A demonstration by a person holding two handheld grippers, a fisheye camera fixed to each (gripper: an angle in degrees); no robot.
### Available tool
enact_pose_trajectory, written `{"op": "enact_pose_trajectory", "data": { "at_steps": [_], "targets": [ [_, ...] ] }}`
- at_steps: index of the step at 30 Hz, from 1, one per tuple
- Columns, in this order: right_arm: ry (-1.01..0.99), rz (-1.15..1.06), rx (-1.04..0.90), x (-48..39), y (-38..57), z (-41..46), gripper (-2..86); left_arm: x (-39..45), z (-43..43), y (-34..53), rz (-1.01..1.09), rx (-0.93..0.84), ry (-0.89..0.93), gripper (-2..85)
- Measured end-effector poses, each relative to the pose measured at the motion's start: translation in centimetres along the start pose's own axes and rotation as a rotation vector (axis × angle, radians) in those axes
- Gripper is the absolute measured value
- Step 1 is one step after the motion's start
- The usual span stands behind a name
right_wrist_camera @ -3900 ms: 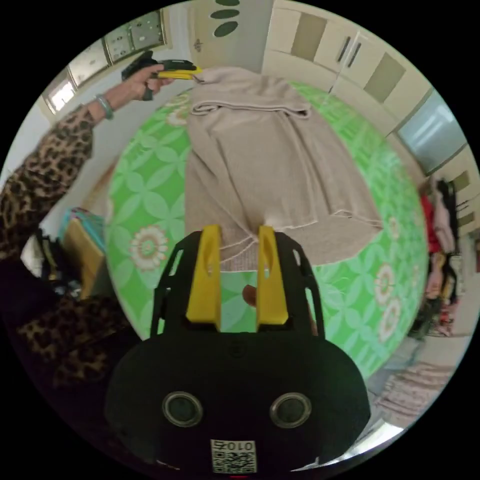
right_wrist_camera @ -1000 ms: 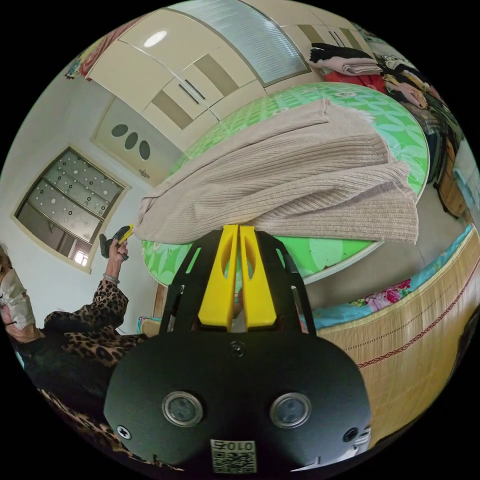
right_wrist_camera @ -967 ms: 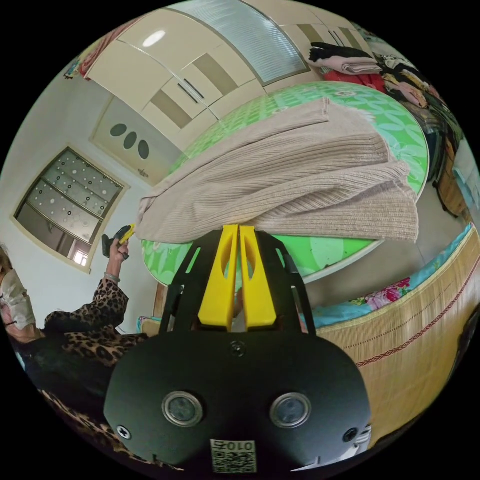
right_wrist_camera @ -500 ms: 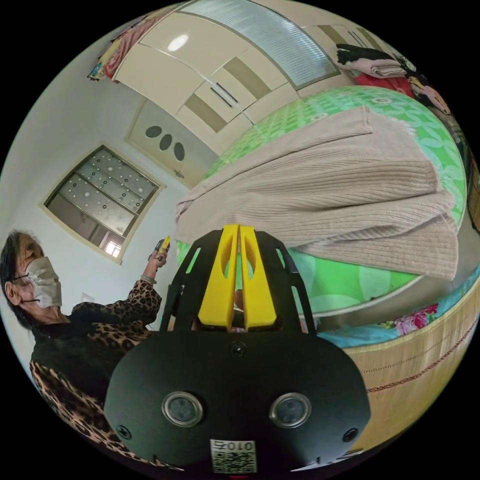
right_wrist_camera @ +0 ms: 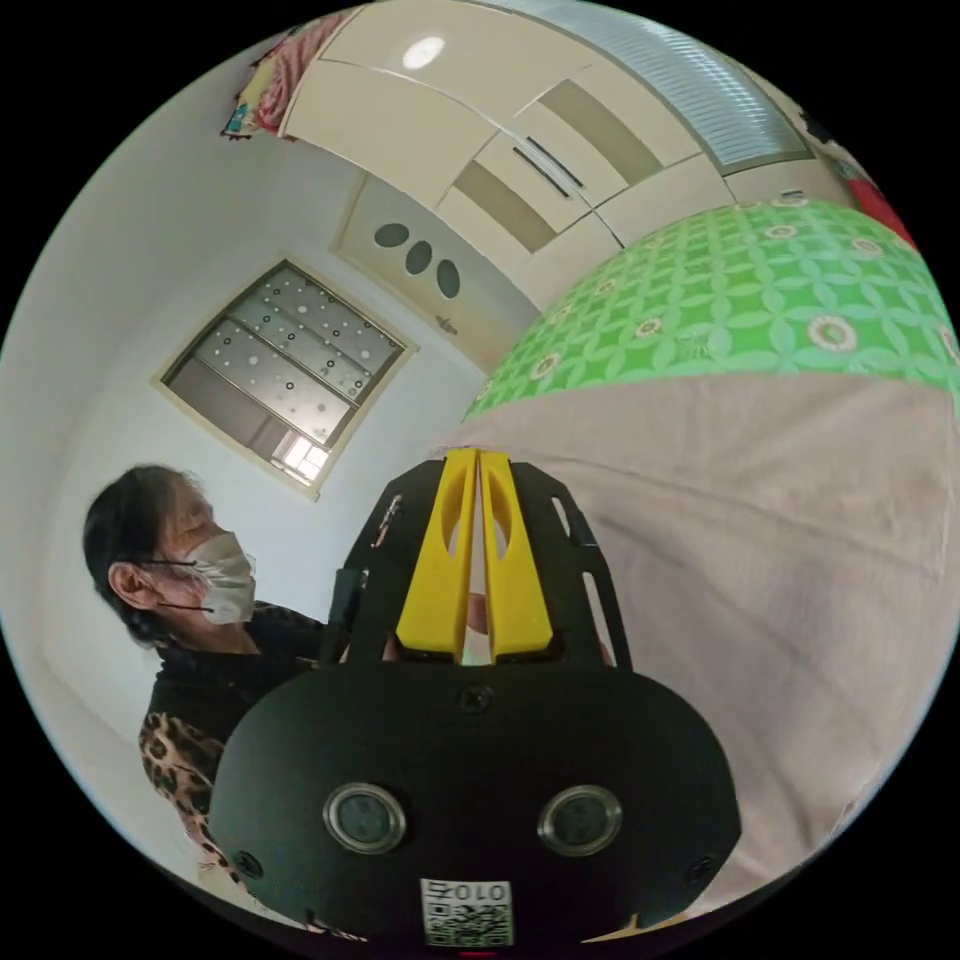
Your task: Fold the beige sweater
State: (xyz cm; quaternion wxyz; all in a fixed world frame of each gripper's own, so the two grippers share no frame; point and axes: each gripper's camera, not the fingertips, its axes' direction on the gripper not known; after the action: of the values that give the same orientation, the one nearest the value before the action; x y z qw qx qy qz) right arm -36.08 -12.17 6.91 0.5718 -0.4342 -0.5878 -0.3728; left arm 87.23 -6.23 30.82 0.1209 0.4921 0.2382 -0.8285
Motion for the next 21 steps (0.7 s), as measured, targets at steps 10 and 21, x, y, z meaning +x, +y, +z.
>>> {"op": "enact_pose_trajectory", "data": {
  "at_steps": [10,21],
  "targets": [
    [-0.142,0.233,-0.107,6.9,-9.8,6.0,2.4,1.3,0.9,-0.1,-0.253,0.094,-0.002,7.5],
    [-0.323,0.574,-0.004,7.9,-4.7,6.9,2.5,4.4,5.4,-3.2,-0.414,0.146,0.018,10.5]
  ]
}}
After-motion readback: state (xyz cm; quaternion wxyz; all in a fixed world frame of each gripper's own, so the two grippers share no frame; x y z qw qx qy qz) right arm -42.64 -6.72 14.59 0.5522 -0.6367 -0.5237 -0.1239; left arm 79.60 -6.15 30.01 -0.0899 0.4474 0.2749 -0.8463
